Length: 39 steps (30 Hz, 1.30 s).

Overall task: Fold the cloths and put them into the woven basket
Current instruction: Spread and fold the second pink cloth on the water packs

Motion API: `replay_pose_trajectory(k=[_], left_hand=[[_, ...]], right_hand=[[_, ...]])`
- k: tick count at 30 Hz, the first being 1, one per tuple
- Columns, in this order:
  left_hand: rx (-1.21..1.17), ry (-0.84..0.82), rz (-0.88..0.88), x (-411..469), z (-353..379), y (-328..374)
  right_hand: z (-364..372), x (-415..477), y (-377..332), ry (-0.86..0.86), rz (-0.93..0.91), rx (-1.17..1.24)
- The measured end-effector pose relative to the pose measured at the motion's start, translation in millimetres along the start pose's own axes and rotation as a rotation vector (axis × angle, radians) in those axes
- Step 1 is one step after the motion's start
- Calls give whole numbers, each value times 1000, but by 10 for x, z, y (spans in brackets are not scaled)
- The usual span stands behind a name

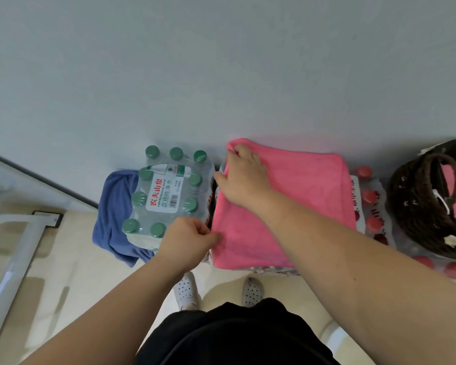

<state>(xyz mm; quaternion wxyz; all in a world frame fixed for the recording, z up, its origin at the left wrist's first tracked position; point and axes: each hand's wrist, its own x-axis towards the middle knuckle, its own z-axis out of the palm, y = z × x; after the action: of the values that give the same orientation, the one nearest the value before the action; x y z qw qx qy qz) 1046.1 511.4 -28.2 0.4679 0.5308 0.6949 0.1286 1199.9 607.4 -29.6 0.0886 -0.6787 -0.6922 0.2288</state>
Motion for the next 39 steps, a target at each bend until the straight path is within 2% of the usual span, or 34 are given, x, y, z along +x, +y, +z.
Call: replay_pose_trajectory(k=[11, 15, 18, 21, 24, 27, 32, 36, 39], left_hand=[[-51, -47, -8, 335, -990, -601], [-4, -48, 32, 423, -1291, -770], [118, -23, 95, 501, -1470, -886], [141, -3, 103, 551, -1584, -945], [115, 46, 185, 582, -1592, -920], [109, 62, 348, 600, -1460, -765], [194, -33, 522, 559, -1023, -293], [241, -119, 563, 496, -597, -28], [283, -140, 529, 405, -271, 88]], right_hand=[[469, 391, -1088, 16, 38, -34], [666, 483, -1409, 12, 73, -95], [787, 513, -1552, -67, 78, -140], [795, 509, -1575, -76, 63, -102], [680, 445, -1440, 4, 46, -45], [484, 310, -1147, 85, 52, -51], [106, -10, -364, 204, 199, -146], [-147, -218, 258, 150, 329, -149], [-223, -269, 553, 83, 251, -66]])
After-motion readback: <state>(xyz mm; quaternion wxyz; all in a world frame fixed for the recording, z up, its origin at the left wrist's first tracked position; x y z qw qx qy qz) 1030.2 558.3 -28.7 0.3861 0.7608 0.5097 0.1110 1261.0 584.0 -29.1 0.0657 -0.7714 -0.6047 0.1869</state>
